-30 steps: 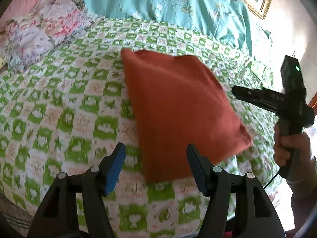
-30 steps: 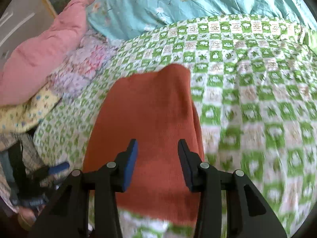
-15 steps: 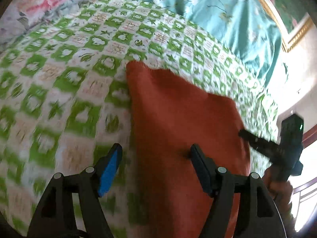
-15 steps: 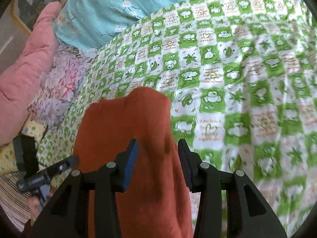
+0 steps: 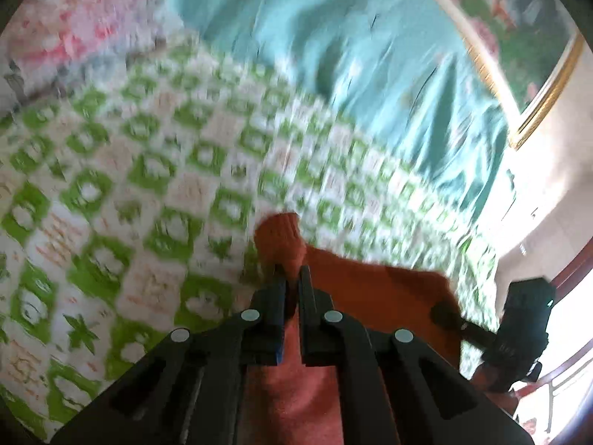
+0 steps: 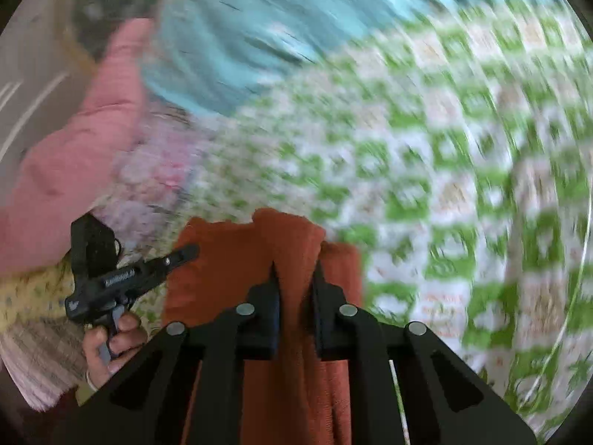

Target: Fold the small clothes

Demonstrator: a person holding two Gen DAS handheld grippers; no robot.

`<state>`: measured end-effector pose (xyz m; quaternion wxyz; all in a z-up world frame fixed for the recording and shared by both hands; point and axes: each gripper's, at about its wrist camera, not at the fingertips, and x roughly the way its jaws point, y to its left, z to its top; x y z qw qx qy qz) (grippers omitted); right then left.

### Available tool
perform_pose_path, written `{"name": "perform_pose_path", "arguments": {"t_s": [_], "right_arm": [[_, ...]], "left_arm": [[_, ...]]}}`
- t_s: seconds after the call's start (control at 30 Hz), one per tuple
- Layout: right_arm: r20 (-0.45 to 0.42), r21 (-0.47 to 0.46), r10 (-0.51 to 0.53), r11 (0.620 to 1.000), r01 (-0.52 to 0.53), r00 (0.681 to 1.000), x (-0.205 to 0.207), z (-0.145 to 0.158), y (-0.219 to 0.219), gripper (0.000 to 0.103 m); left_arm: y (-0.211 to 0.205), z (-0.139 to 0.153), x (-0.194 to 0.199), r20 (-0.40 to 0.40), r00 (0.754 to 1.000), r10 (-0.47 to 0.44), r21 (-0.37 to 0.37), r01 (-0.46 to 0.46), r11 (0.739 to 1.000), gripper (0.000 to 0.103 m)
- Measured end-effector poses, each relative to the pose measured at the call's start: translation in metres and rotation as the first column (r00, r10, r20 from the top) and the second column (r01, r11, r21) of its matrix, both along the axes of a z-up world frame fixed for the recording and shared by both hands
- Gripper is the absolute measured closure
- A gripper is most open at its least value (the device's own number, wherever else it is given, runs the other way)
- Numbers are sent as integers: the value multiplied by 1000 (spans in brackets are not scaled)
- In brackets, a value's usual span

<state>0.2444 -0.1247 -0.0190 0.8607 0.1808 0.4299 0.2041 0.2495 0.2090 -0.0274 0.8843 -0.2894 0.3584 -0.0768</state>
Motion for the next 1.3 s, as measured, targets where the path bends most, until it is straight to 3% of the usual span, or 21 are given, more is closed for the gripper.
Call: {"name": "perform_pose_path", "arguments": {"t_s": [0.03, 0.1, 0.23, 0.4, 0.43, 0.5, 0.63, 0.77, 0.83, 0.9, 0.97, 1.13, 1.3], "right_arm": [[7, -19, -2, 1000, 2, 1000, -1, -1, 0, 89], [-63, -34, -38, 999, 36, 997, 6, -19, -7, 89], [-124, 7, -85, 996, 86, 989, 10, -41, -18, 89], [-118, -35, -103, 994, 99, 988, 10, -39, -16, 87], [-121, -38, -112, 993, 108, 986, 10, -39, -17, 85], [-134, -42, -137, 990, 132, 981, 11, -38, -20, 73], [-96, -113, -203, 975, 192, 974, -7, -15, -26, 71], [-4, -116, -129, 985, 127, 992, -33, 11, -9, 71], [-45, -114, -54, 992, 48, 998, -33, 5, 4, 71], [-122, -161, -76, 985, 56, 990, -25, -14, 6, 71], [-179, -115, -114, 989, 94, 977, -21, -27, -4, 71], [-104, -86, -138, 988, 130, 985, -43, 2, -11, 71], [-59, -69, -104, 993, 100, 993, -82, 26, -10, 70]], "left_arm": [[3, -5, 3, -20, 1000, 10, -1, -10, 1000, 100], [4, -18, 13, -78, 997, 19, 9, -19, 1000, 100], [2, -33, 24, -142, 989, 29, 83, -17, 996, 100], [-3, -39, 35, -168, 985, 38, 161, -10, 987, 101], [-6, -39, 38, -172, 984, 36, 185, -4, 983, 101], [-11, -38, 40, -184, 982, 39, 238, 6, 971, 101], [-15, -30, 34, -180, 982, 57, 303, 0, 953, 101], [-5, -25, 23, -176, 981, 80, 296, -25, 955, 101], [-2, -26, 20, -195, 976, 92, 308, -28, 951, 101], [2, -25, 16, -210, 972, 106, 320, -35, 947, 101], [5, -19, 8, -211, 972, 107, 313, -37, 949, 101], [-8, 8, -36, -183, 982, 55, 295, 1, 956, 96], [-46, 20, -97, -165, 986, -16, 283, 63, 957, 82]]}}
